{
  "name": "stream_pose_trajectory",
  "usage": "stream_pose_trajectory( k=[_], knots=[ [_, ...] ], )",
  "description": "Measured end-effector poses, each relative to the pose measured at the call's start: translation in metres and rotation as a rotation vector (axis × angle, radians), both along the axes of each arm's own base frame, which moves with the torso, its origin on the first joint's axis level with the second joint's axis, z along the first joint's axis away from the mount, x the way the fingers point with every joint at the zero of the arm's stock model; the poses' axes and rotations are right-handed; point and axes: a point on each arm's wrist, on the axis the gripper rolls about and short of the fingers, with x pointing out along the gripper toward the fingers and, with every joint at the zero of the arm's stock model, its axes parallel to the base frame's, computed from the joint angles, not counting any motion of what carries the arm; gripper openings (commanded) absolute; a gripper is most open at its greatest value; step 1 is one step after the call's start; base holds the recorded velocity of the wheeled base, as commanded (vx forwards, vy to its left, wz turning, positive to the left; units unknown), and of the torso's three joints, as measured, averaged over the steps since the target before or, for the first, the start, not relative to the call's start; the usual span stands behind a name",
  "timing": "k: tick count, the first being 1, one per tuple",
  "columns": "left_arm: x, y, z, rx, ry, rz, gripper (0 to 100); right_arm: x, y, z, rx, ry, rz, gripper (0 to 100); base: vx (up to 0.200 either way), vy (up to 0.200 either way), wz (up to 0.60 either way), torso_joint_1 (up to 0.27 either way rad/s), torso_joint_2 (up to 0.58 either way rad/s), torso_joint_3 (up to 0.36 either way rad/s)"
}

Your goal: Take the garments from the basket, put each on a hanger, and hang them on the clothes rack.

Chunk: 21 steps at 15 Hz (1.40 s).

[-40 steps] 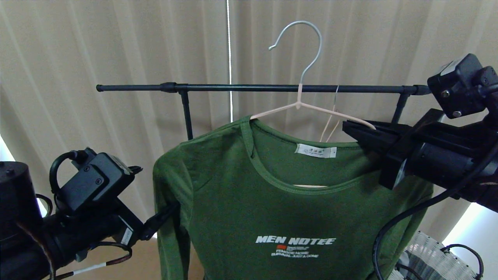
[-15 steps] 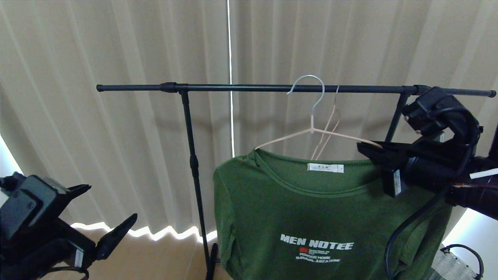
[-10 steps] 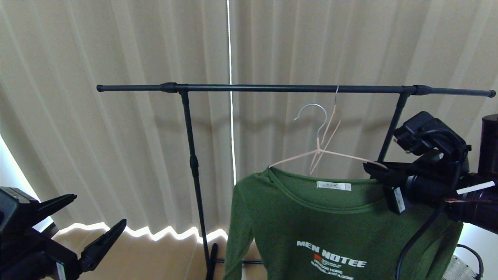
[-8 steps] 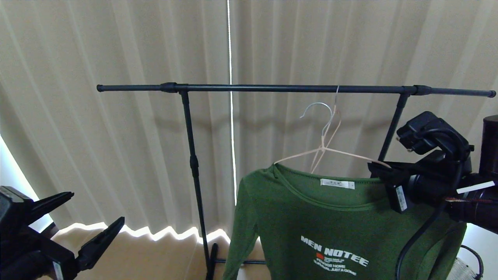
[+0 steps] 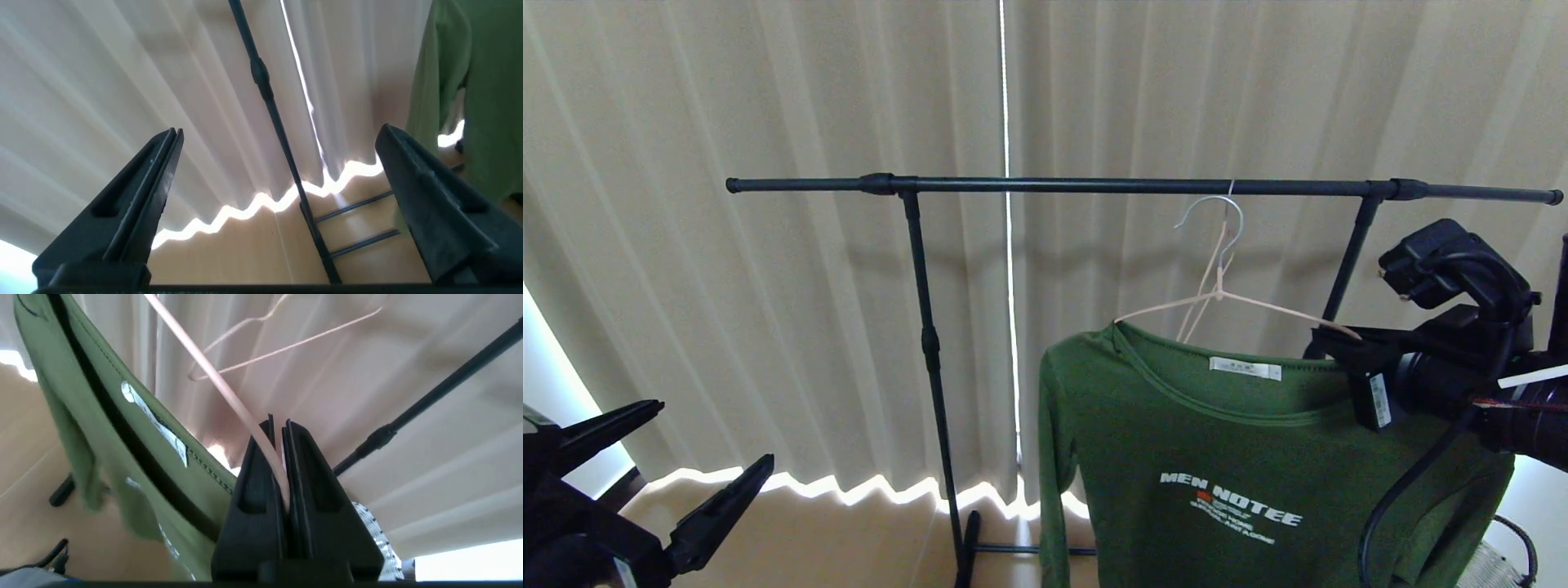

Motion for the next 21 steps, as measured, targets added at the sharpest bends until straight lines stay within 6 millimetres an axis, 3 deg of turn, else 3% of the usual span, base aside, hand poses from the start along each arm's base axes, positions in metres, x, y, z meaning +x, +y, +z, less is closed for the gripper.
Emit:
stream_pose_trajectory(
  k=[3, 11, 18, 21],
  knots=[
    [-0.001, 0.0, 0.0, 0.001, -0.001, -0.005, 100, 0.002, 0.002, 0.006, 0.082, -0.011, -0.016, 0, 0.0, 0.0, 0.0, 0.0, 0.0, 0.0],
    [-0.001, 0.0, 0.0, 0.003, 0.002, -0.006, 100, 0.004, 0.008, 0.013, 0.096, -0.032, 0.001, 0, 0.2, 0.0, 0.0, 0.004, 0.0, 0.003],
    [-0.002, 0.0, -0.001, 0.007, 0.001, -0.005, 100, 0.012, 0.011, 0.007, 0.053, -0.023, -0.089, 0, 0.2, 0.0, 0.0, 0.002, 0.0, 0.001],
    [-0.003, 0.0, -0.002, 0.005, 0.0, -0.006, 100, 0.021, 0.014, 0.003, 0.031, -0.016, -0.139, 0, 0.0, 0.0, 0.0, 0.0, 0.0, 0.0]
  ],
)
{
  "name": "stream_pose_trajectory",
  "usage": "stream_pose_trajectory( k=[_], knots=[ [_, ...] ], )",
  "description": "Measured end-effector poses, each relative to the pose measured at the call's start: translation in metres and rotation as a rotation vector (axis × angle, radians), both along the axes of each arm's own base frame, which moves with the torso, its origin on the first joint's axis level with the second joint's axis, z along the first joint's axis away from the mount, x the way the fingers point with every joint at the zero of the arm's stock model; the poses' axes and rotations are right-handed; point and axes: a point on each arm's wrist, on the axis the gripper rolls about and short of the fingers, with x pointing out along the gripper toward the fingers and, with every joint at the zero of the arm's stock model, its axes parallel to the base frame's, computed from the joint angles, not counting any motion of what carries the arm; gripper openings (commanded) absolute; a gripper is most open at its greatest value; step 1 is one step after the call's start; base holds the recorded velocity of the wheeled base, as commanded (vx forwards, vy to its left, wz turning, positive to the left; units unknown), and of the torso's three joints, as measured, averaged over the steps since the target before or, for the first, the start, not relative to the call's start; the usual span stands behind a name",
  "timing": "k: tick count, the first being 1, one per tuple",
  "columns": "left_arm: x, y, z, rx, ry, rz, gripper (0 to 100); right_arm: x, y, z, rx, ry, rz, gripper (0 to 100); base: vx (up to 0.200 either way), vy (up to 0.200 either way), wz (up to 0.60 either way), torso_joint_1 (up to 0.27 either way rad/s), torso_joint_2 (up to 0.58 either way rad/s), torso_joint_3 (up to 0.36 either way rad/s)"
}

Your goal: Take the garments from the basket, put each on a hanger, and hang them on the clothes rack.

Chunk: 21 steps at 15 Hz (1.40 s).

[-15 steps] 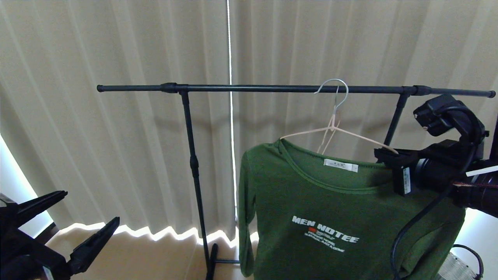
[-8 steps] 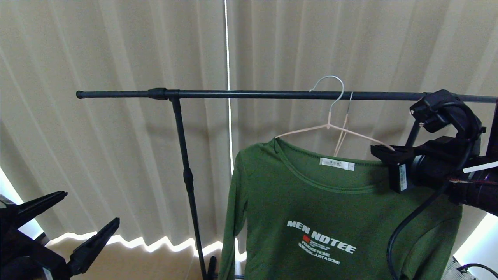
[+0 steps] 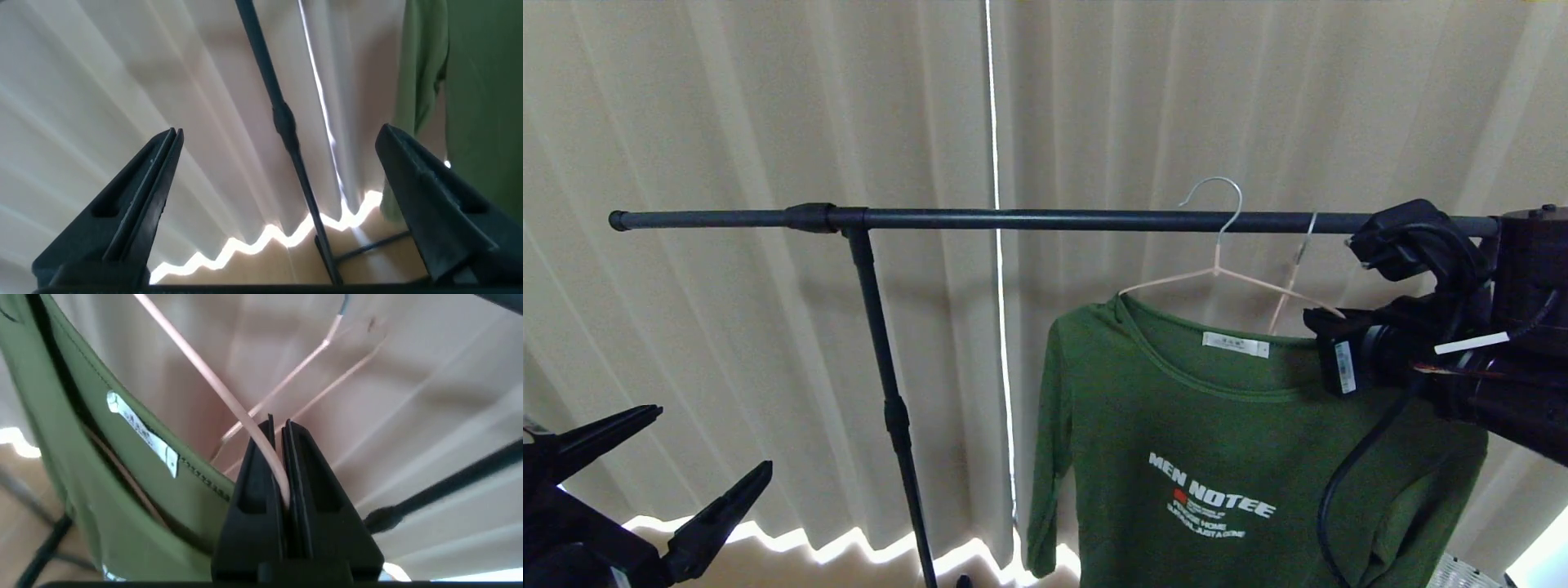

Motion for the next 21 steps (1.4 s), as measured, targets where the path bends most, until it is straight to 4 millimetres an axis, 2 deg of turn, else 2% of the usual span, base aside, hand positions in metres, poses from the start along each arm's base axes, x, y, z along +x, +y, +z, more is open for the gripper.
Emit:
stream_pose_trajectory(
  k=[6, 9, 15, 21],
  knots=[
    [-0.002, 0.0, -0.001, -0.002, 0.001, -0.001, 100, 0.025, 0.009, -0.003, -0.04, -0.019, -0.132, 0, 0.0, 0.0, 0.0, 0.0, 0.0, 0.0],
    [-0.002, -0.001, -0.003, 0.0, 0.009, -0.014, 100, 0.036, 0.019, -0.007, -0.04, -0.038, -0.141, 0, 0.0, 0.0, 0.0, 0.0, 0.0, 0.0],
    [-0.003, -0.002, -0.004, 0.002, 0.014, -0.023, 100, 0.038, 0.037, -0.019, -0.117, -0.001, -0.096, 0, 0.0, 0.0, 0.0, 0.0, 0.0, 0.0],
    [-0.003, -0.002, -0.005, 0.002, 0.015, -0.024, 100, 0.036, 0.044, -0.02, -0.155, 0.002, -0.061, 0, 0.0, 0.0, 0.0, 0.0, 0.0, 0.0]
  ],
)
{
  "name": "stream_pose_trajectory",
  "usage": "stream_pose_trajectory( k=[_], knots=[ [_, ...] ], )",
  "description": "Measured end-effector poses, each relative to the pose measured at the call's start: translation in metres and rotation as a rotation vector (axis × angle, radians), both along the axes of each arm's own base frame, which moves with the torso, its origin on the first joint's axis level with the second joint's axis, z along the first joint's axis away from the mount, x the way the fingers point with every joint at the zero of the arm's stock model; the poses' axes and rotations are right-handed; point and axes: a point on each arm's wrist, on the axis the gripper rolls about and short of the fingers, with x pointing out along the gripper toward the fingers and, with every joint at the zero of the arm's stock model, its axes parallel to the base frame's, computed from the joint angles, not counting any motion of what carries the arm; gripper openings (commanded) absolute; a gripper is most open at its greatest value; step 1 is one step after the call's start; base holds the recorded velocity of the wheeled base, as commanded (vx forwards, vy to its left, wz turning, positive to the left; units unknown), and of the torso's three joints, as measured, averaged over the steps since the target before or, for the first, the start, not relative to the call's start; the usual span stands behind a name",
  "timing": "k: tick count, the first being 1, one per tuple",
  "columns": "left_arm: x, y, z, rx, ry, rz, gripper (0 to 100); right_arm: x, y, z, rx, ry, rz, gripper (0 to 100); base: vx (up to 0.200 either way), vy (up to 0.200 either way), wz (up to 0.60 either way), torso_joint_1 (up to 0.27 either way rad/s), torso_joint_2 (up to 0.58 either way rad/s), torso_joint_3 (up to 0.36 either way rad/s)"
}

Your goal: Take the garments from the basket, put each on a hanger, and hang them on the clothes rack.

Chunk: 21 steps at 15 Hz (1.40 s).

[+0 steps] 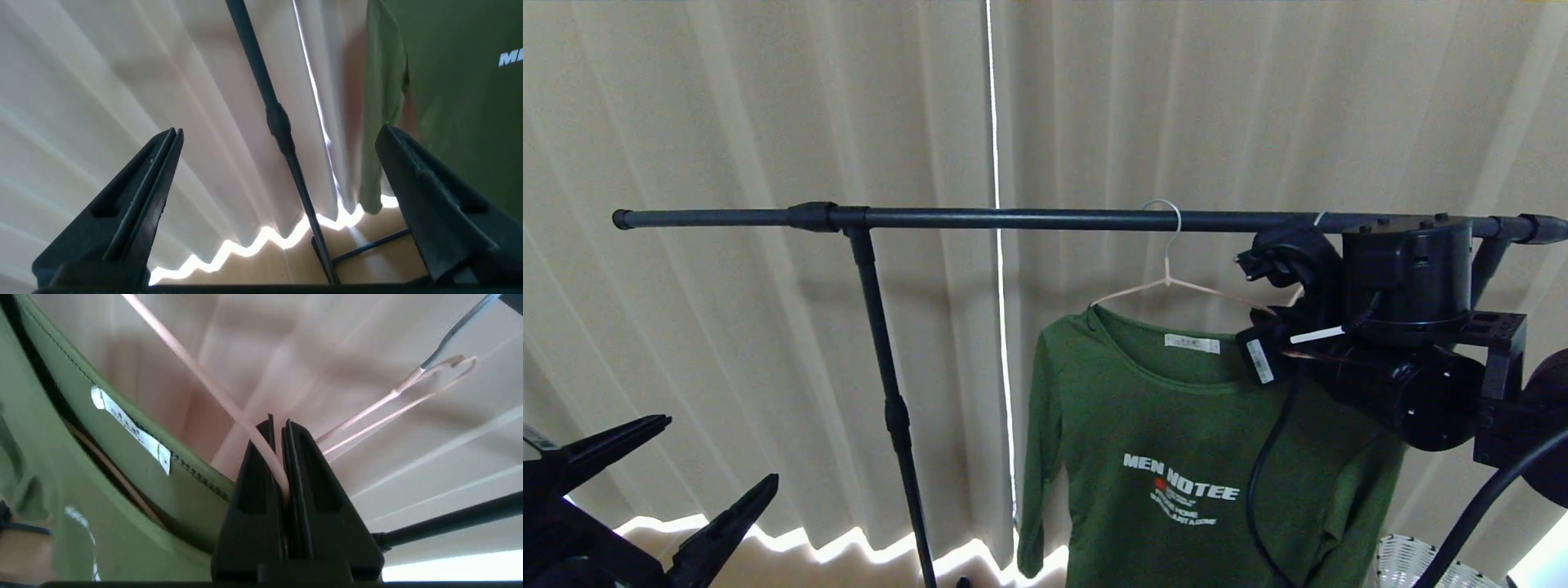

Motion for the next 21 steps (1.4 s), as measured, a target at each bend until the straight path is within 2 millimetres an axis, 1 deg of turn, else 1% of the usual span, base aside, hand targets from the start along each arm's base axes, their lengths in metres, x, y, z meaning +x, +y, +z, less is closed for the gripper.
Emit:
stream_pose_trajectory(
  k=[2, 3, 8, 10, 13, 16, 18, 21],
  knots=[
    [0.0, 0.0, 0.0, -0.001, -0.002, 0.001, 100, -0.002, 0.005, 0.001, 0.001, -0.003, 0.018, 0, 0.0, 0.0, 0.0, 0.0, 0.0, 0.0],
    [0.0, 0.0, 0.001, -0.001, -0.004, 0.0, 100, -0.004, 0.007, 0.001, -0.004, -0.002, 0.03, 100, 0.0, 0.0, 0.0, 0.0, 0.0, 0.0],
    [-0.001, 0.0, 0.002, -0.003, -0.01, 0.003, 100, -0.009, 0.011, 0.002, 0.007, -0.009, 0.061, 100, 0.0, 0.0, 0.0, 0.0, 0.0, 0.0],
    [-0.001, 0.001, 0.002, -0.004, -0.012, 0.005, 100, -0.013, 0.015, 0.002, 0.021, -0.003, 0.105, 100, 0.0, 0.0, 0.0, 0.0, 0.0, 0.0],
    [-0.001, 0.001, 0.002, -0.004, -0.012, 0.005, 100, -0.016, 0.019, 0.003, 0.065, 0.01, 0.22, 100, 0.0, 0.0, 0.0, 0.0, 0.0, 0.0],
    [0.0, 0.001, 0.002, -0.005, -0.012, 0.006, 100, -0.016, 0.021, 0.008, 0.11, -0.047, 0.251, 100, 0.0, 0.0, 0.0, 0.0, 0.0, 0.0],
    [-0.001, 0.001, 0.002, -0.004, -0.01, 0.006, 100, -0.022, 0.017, 0.01, 0.118, -0.063, 0.253, 100, 0.0, 0.0, 0.0, 0.0, 0.0, 0.0],
    [-0.001, 0.001, 0.002, -0.004, -0.01, 0.011, 100, -0.039, 0.003, 0.017, 0.125, -0.082, 0.252, 100, 0.0, 0.0, 0.0, 0.0, 0.0, 0.0]
  ],
)
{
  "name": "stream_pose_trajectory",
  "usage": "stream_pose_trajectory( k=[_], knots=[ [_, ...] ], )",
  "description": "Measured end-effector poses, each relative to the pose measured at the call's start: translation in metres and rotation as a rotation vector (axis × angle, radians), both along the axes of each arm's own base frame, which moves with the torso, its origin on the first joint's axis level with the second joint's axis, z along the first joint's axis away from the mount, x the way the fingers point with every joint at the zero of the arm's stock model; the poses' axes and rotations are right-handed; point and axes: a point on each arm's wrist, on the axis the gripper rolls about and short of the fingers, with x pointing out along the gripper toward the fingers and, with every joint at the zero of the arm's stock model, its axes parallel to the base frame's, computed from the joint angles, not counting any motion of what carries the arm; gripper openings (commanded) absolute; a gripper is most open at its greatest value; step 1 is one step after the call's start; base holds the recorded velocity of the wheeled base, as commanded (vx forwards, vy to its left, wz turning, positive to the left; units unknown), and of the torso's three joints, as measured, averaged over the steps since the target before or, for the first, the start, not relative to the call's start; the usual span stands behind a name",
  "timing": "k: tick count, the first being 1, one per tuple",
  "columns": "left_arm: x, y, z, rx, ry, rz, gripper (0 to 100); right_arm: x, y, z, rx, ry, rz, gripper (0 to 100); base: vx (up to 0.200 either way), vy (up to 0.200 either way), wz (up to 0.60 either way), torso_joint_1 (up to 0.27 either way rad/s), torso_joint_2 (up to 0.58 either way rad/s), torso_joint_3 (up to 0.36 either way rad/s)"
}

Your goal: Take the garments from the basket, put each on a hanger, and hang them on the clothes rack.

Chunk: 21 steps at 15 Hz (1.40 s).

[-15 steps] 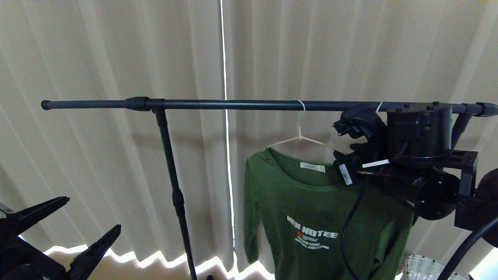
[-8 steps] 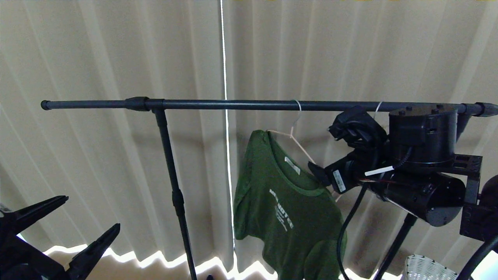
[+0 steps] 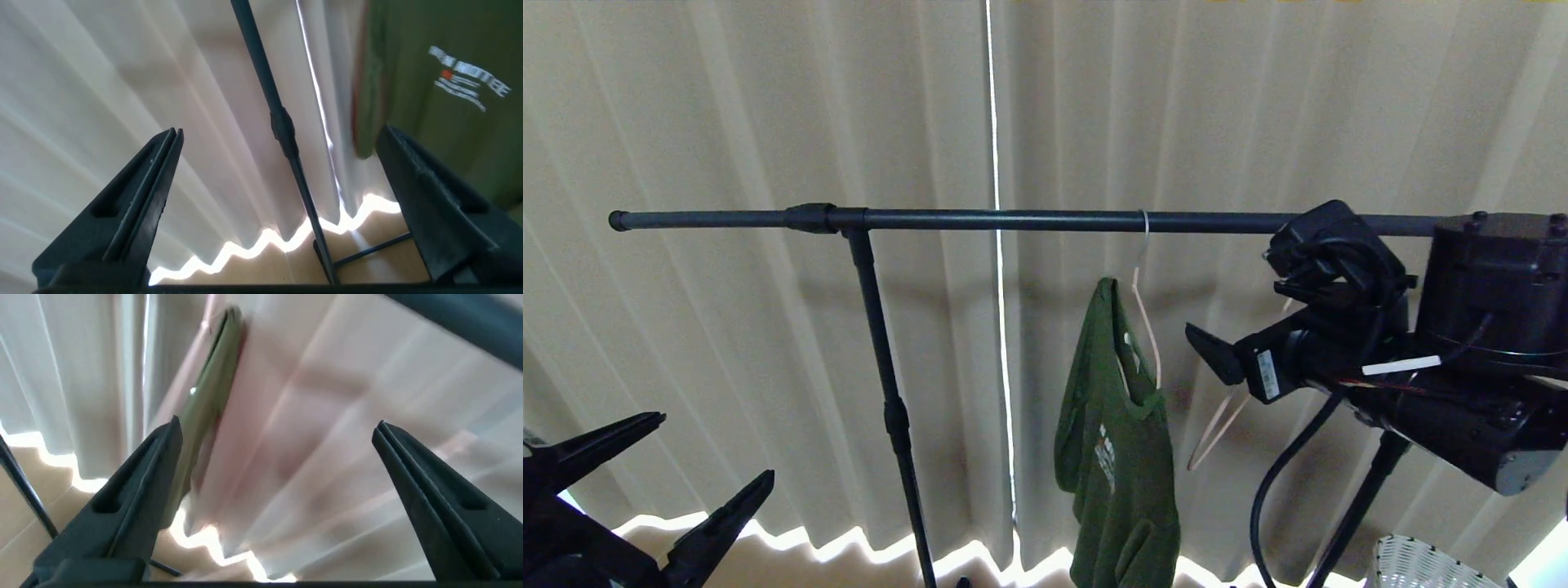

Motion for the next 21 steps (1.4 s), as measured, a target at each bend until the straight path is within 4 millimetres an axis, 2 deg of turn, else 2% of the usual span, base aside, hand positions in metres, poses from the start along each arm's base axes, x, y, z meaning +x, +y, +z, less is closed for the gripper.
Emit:
stream_pose_trajectory(
  k=[3, 5, 7, 9, 14, 21],
  knots=[
    [0.0, 0.0, -0.001, 0.002, 0.003, 0.001, 100, -0.014, -0.026, 0.01, 0.018, -0.027, -0.053, 100, 0.0, 0.0, 0.0, 0.0, 0.0, 0.0],
    [0.0, 0.0, -0.002, 0.006, 0.012, 0.0, 100, -0.022, -0.05, 0.007, -0.003, 0.005, -0.124, 100, 0.0, 0.0, 0.0, 0.0, 0.0, 0.0],
    [0.0, 0.0, -0.004, 0.008, 0.018, -0.001, 100, -0.032, -0.064, 0.005, -0.003, 0.005, -0.158, 100, 0.0, 0.0, 0.0, 0.0, 0.0, 0.0],
    [0.0, 0.0, -0.004, 0.009, 0.02, -0.001, 100, -0.041, -0.071, 0.006, 0.008, -0.009, -0.169, 100, 0.0, 0.0, 0.0, 0.0, 0.0, 0.0],
    [0.001, 0.0, -0.007, 0.013, 0.037, 0.001, 100, -0.049, -0.083, 0.0, 0.07, 0.005, -0.229, 100, -0.2, 0.0, 0.0, 0.011, 0.01, 0.001],
    [0.002, 0.0, -0.007, 0.013, 0.036, 0.006, 100, -0.05, -0.112, -0.027, 0.019, 0.084, -0.387, 100, -0.2, 0.0, 0.0, 0.001, 0.0, 0.002]
  ],
)
